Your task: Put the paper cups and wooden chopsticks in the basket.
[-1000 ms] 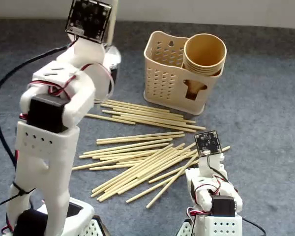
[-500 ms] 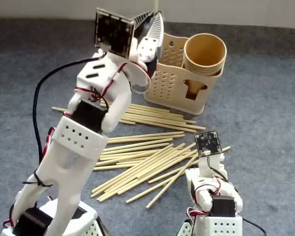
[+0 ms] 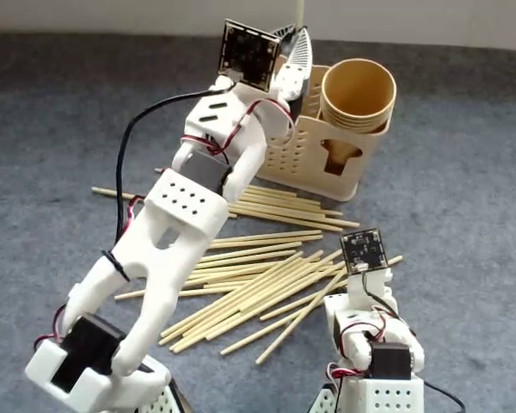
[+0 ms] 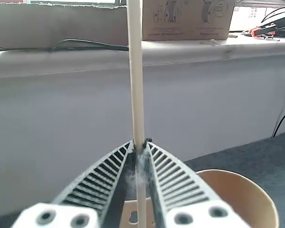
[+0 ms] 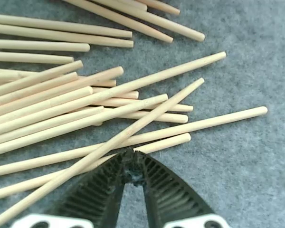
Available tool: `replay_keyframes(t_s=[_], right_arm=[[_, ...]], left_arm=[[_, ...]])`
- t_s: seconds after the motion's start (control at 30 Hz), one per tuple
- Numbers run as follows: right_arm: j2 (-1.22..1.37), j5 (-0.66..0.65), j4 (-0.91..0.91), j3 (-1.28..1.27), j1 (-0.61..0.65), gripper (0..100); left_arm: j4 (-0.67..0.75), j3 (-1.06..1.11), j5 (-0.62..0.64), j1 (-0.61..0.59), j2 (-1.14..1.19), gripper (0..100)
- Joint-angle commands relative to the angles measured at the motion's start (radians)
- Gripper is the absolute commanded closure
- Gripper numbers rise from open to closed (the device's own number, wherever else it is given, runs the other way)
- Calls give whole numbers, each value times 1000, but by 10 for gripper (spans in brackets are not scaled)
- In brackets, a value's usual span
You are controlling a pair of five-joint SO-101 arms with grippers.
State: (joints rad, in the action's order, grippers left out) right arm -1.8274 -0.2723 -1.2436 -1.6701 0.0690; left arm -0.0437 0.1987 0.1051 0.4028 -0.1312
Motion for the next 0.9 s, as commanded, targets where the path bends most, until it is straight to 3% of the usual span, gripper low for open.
replay_keyframes(t_s=[0.0,0.27,0.63,0.87], right_arm=[[-12,-9,-7,-154,-8,992],[-12,-9,-7,-154,-8,992],[-12,-9,-7,-154,-8,992],[-12,-9,-7,-154,-8,992]], left_arm=[[17,-61,5,-2,-15,994],[-232,-142,9,-2,-16,925],[-592,-323,5,-2,-16,919],[-945,-464,-48,-28,-16,922]])
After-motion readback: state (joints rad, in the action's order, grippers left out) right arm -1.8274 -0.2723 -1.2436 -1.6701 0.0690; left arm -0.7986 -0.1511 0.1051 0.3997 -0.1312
